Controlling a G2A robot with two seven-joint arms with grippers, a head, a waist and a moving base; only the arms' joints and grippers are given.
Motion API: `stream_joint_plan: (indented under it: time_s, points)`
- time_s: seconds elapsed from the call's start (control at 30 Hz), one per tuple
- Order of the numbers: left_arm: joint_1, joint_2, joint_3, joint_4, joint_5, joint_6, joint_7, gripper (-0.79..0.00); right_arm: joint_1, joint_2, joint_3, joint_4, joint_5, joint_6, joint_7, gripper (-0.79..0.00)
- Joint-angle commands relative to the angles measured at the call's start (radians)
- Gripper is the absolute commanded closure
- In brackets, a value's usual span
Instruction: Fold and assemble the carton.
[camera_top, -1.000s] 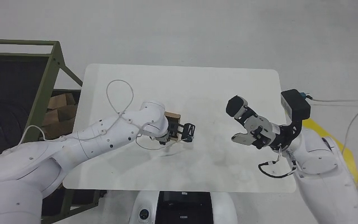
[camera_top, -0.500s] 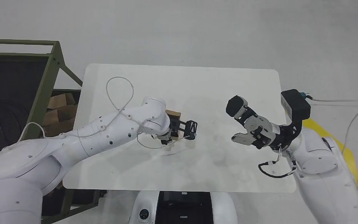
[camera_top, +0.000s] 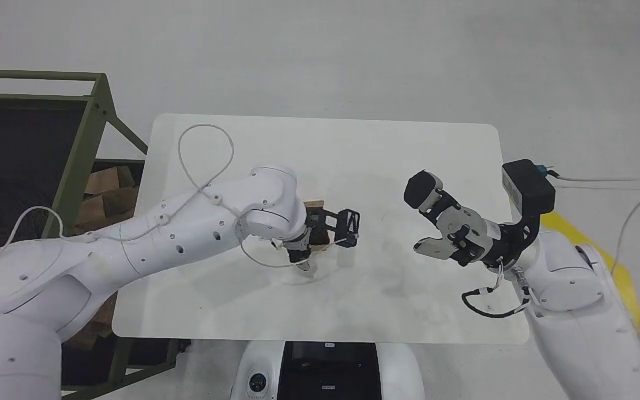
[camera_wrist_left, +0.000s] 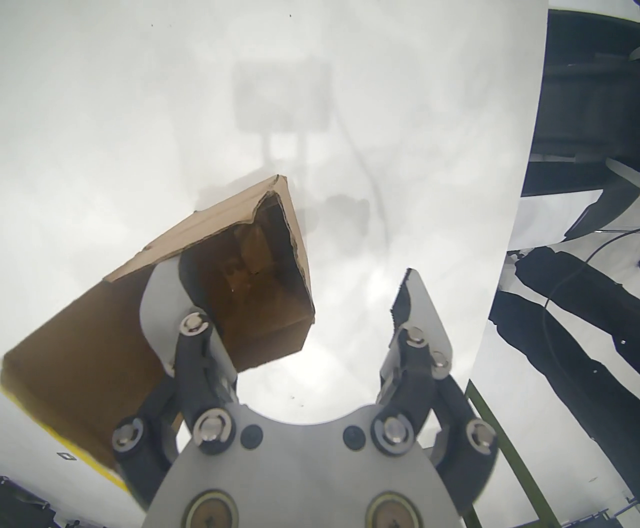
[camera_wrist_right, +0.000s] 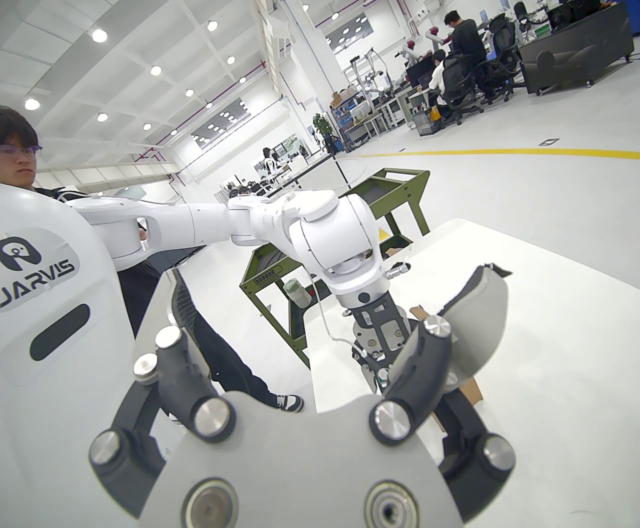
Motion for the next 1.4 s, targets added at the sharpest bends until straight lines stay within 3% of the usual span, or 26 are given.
stream_joint_plan:
  time_s: [0.0,0.2,0.43,0.6,0.63,0.87,1.07,1.27,1.37]
  points:
    - [-0.016,0.014,0.0,-0.023,-0.021,0.019,-0.018,-0.785,0.0,0.0,0.0,0.0,0.0,0.0,0.0,-0.785]
    - [-0.074,0.059,0.0,-0.102,-0.065,0.043,-0.042,-0.785,0.0,0.0,0.0,0.0,0.0,0.0,0.0,-0.785]
    - [-0.178,0.137,-0.004,-0.187,-0.133,0.059,-0.057,-0.785,0.0,0.0,0.0,-0.001,-0.001,0.003,-0.004,-0.785]
    - [-0.189,0.211,-0.102,-0.252,-0.143,0.086,-0.014,-0.785,0.001,-0.002,0.0,-0.013,-0.049,0.024,-0.036,-0.785]
    - [-0.177,0.238,-0.139,-0.281,-0.114,0.106,0.016,-0.785,0.0,-0.002,-0.003,-0.014,-0.068,0.03,-0.045,-0.785]
    - [-0.001,0.395,-0.311,-0.408,0.091,0.215,0.218,-0.785,0.01,-0.01,-0.036,0.002,-0.112,-0.014,-0.12,-0.785]
    - [0.22,0.524,-0.433,-0.408,0.171,0.298,0.478,-0.785,0.021,-0.018,-0.061,0.018,-0.153,-0.04,-0.189,-0.785]
    - [0.421,0.623,-0.511,-0.386,0.194,0.397,0.736,-0.785,0.04,-0.019,-0.084,0.024,-0.205,0.017,-0.173,-0.785]
    - [0.505,0.66,-0.529,-0.375,0.208,0.43,0.829,-0.785,0.045,-0.023,-0.075,0.018,-0.282,0.017,-0.223,-0.785]
